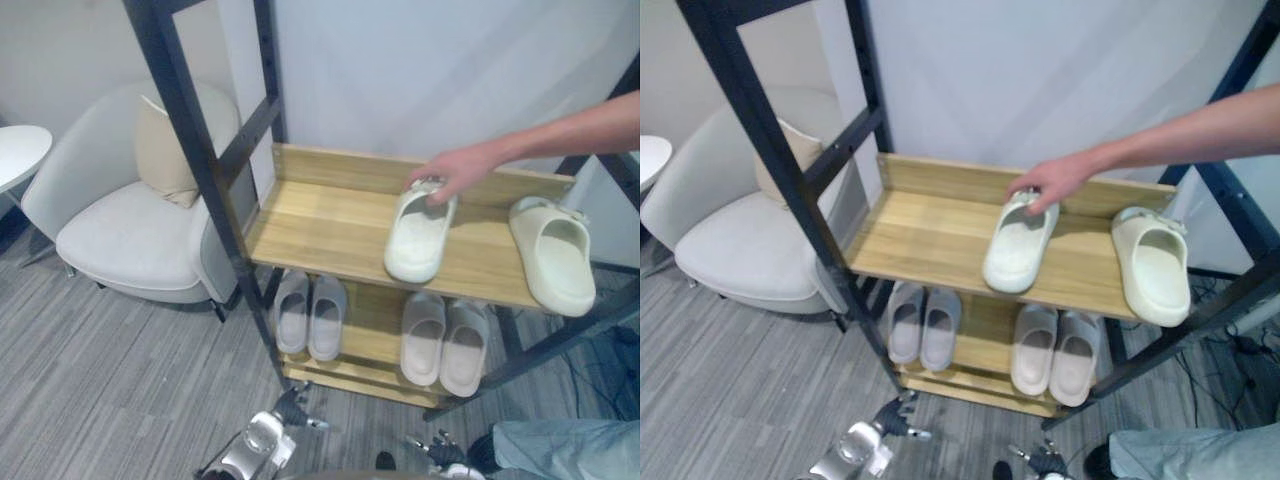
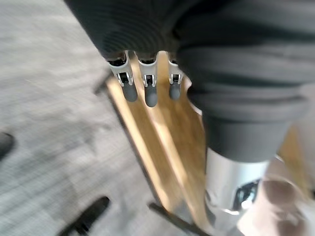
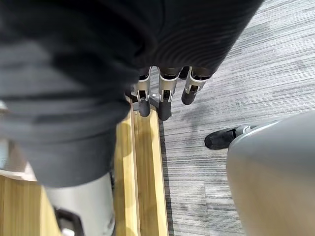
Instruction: Organize the slippers on the shoe rack
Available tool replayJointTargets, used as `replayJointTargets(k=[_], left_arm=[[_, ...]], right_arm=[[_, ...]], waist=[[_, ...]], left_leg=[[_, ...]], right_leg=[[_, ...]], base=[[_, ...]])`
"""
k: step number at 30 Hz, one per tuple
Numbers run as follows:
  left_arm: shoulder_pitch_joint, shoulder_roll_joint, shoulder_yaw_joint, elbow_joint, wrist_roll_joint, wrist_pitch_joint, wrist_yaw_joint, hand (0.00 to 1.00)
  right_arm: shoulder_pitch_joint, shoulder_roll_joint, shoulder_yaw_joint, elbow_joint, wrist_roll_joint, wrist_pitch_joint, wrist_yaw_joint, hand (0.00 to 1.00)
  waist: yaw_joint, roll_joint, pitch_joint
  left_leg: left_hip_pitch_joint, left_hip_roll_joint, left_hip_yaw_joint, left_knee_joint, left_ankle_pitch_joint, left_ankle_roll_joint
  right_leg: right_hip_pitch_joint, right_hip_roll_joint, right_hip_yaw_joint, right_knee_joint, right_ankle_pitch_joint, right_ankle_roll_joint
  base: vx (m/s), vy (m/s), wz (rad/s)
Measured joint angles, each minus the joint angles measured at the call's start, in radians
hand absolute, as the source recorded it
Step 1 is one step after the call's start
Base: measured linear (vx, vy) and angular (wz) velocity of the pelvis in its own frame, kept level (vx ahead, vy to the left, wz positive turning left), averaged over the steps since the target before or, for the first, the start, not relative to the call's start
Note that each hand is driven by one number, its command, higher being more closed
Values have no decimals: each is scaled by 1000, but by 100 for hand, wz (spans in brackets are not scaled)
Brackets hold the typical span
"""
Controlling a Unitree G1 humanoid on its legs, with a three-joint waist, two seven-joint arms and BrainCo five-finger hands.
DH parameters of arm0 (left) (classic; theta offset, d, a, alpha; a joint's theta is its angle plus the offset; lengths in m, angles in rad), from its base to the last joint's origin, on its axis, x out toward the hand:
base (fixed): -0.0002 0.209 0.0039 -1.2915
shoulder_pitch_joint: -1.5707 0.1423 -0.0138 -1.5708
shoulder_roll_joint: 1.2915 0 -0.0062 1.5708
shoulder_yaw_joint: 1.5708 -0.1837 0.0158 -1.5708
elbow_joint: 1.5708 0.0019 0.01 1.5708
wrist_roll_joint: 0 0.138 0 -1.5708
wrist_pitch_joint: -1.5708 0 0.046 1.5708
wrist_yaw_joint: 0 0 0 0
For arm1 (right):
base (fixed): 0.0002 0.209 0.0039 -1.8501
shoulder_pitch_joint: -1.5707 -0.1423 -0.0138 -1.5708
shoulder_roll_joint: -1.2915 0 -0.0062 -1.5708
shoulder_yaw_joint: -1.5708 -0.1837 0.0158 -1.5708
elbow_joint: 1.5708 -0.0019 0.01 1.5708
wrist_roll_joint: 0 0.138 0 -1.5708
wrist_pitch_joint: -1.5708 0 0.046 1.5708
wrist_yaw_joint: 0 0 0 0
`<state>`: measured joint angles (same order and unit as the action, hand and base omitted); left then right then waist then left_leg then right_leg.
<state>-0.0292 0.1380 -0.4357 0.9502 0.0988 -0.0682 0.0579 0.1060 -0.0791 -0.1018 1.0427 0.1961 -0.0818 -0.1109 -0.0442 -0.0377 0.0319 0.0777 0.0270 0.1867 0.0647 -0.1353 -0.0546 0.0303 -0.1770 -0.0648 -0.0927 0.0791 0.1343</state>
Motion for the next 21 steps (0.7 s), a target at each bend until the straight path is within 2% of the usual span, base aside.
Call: replayJointTargets(k=[9,14,21], left_arm=[[11,-11,102,106,112,33,41,0],[13,-18,142,126,121,33,51,0],[13,-40,144,145,126,33,62,0]], right_arm=[[-6,-2,-1,17,0,-1,-9,0],[-21,-3,-4,40,0,-1,-9,0],[-23,-4,-4,43,0,-1,-10,0]], waist=[[1,0,1],[2,4,2],[2,8,4]], left_leg=[[29,5,30,-17,-4,-8],[30,12,37,-18,-5,-10],[33,13,35,-18,-5,-9]], right_leg=[[3,9,33,-3,0,0],[3,18,44,-3,0,0],[4,19,43,-4,0,0]], base=[[-36,-20,-11],[19,-23,-5],[-19,-22,0]])
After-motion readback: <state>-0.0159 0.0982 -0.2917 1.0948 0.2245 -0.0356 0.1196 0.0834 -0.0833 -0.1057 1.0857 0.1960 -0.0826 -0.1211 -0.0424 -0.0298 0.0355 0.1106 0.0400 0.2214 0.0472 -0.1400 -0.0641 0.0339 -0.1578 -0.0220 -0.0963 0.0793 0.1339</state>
